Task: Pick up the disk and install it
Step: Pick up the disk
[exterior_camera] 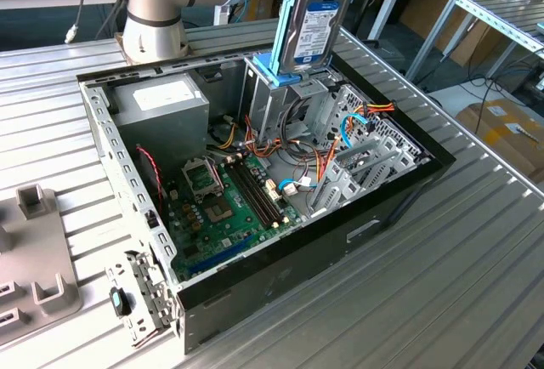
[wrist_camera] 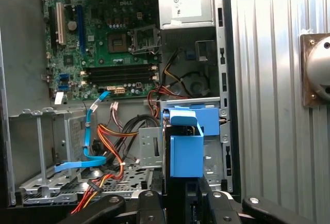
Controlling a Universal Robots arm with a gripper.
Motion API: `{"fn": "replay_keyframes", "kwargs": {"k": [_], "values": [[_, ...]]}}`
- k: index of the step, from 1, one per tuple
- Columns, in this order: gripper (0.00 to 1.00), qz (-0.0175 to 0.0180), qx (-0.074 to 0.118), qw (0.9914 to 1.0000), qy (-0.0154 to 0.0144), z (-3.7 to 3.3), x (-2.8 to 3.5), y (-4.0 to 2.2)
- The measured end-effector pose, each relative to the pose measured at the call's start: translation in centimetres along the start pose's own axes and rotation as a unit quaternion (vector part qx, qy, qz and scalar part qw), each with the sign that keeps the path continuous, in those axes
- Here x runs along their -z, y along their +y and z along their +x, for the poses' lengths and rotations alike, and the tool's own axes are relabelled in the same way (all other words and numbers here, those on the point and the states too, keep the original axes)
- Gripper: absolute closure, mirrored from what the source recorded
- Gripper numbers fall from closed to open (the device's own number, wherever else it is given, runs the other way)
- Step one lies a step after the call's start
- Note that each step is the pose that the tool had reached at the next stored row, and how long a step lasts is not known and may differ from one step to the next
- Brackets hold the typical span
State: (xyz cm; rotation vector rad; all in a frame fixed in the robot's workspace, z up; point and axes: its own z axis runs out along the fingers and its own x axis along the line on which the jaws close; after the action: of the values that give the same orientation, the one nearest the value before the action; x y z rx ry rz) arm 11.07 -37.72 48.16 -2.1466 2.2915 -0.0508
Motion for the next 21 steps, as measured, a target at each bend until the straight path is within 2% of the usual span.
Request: {"fn": "replay_keyframes", "kwargs": {"k": [8,9,21], "values": [[0.65,0.0000,0.000,1.00000,0.0000,1.43,-0.03,-0.09],[0.65,0.0000,0.000,1.00000,0.0000,1.83,-0.04,-0.12],[0.65,0.0000,0.000,1.00000,0.0000,4.21,-0.10,-0.28]]}}
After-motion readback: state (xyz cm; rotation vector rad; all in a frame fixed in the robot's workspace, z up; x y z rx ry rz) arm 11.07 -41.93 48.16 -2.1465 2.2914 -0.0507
